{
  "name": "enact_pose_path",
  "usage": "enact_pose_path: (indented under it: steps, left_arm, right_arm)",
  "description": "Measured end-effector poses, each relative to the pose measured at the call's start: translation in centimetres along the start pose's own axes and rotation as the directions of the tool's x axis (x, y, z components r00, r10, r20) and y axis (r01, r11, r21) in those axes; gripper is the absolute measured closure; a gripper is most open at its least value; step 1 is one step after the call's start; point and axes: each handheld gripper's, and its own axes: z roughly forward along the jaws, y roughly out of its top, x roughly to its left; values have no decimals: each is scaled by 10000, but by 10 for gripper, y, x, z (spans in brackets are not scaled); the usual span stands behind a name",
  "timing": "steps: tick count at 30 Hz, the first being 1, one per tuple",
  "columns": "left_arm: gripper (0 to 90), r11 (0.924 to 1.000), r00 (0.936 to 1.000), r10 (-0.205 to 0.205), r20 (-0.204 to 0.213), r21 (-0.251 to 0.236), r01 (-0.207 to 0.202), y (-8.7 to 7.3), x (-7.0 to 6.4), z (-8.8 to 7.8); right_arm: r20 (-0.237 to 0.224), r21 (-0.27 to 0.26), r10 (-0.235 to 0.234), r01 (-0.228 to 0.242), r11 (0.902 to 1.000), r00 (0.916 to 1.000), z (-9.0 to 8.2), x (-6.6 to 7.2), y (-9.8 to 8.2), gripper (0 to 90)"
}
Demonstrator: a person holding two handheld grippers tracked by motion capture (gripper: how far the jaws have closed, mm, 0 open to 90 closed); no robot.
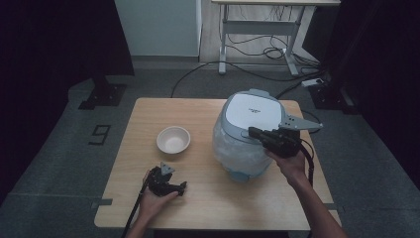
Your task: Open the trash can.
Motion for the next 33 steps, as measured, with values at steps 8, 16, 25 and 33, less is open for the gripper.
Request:
enact_pose_path:
  steps: [8,16,25,33]
  left_arm:
    - [39,10000,10000,1,-3,-2,-1,0,0,0]
    - [39,10000,10000,0,-3,-2,0,0,0,0]
    - [39,10000,10000,3,-4,-1,-3,0,0,0]
    - [39,10000,10000,0,-3,-5,0,0,0,0]
  right_arm:
    - [-56,169,-64,65,9998,10000,4,0,-3,900]
    - [14,211,-47,46,9998,10000,4,1,-3,900]
    - [36,304,88,-89,9995,10000,3,1,-2,900]
    - [-70,337,201,-198,9992,9998,3,0,-2,900]
